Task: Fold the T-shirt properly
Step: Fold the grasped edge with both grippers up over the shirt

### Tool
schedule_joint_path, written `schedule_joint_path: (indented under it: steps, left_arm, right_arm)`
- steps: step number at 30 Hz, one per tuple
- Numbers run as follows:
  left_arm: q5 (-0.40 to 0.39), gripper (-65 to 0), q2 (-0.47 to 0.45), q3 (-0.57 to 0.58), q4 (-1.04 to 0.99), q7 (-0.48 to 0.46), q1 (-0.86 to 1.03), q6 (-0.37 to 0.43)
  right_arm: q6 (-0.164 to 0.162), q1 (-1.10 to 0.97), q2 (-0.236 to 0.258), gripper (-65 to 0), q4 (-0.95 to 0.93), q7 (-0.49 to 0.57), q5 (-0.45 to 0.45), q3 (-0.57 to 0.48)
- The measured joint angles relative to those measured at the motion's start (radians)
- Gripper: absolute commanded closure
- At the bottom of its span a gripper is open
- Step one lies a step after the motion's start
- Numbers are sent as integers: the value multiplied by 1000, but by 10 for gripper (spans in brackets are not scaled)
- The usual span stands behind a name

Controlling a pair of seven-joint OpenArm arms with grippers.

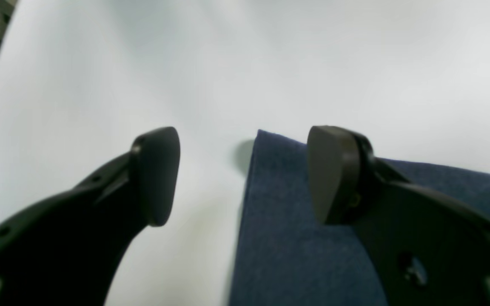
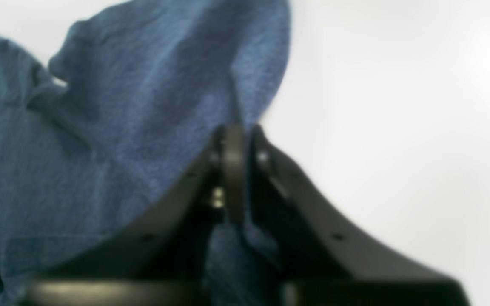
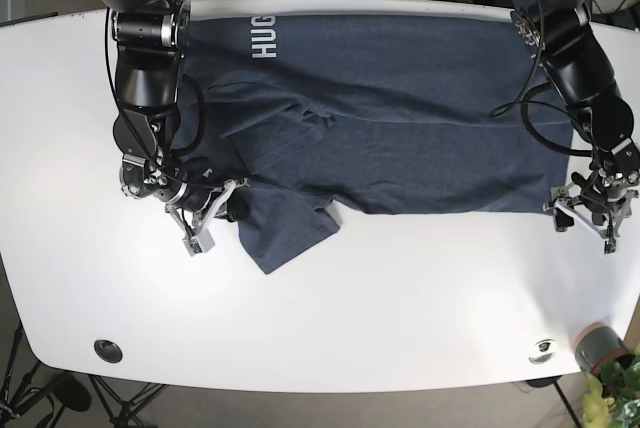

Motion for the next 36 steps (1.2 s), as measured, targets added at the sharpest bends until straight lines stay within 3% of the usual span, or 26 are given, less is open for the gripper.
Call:
schedule_joint_path:
  steps: [11, 16, 28, 32, 33, 35, 36]
  left_arm:
    - [-3, -442, -12, 7, -184, -4, -51, 5]
    - [-2, -442, -40, 42, -263, -105, -57, 15]
    - [-15, -418, -58, 94, -386, -188, -60, 1]
    - [-16, -251, -58, 94, -386, -187, -60, 6]
    - [-15, -144, -58, 94, -386, -186, -60, 5]
    - [-19, -3, -57, 94, -386, -185, -60, 5]
    - [-16, 0, -56, 94, -386, -186, -60, 5]
  right_arm:
    - [0, -5, -2, 0, 20, -15, -4, -1]
    - [0, -8, 0, 0, 28, -19, -4, 0]
    - [0, -8, -1, 0, 29, -19, -4, -1]
    - [0, -8, -1, 0, 29, -19, -4, -1]
    - [0, -8, -1, 0, 29, -19, -4, -1]
    - [0, -8, -1, 0, 29, -19, -5, -1]
    - [0, -7, -1, 0, 29, -19, -5, -1]
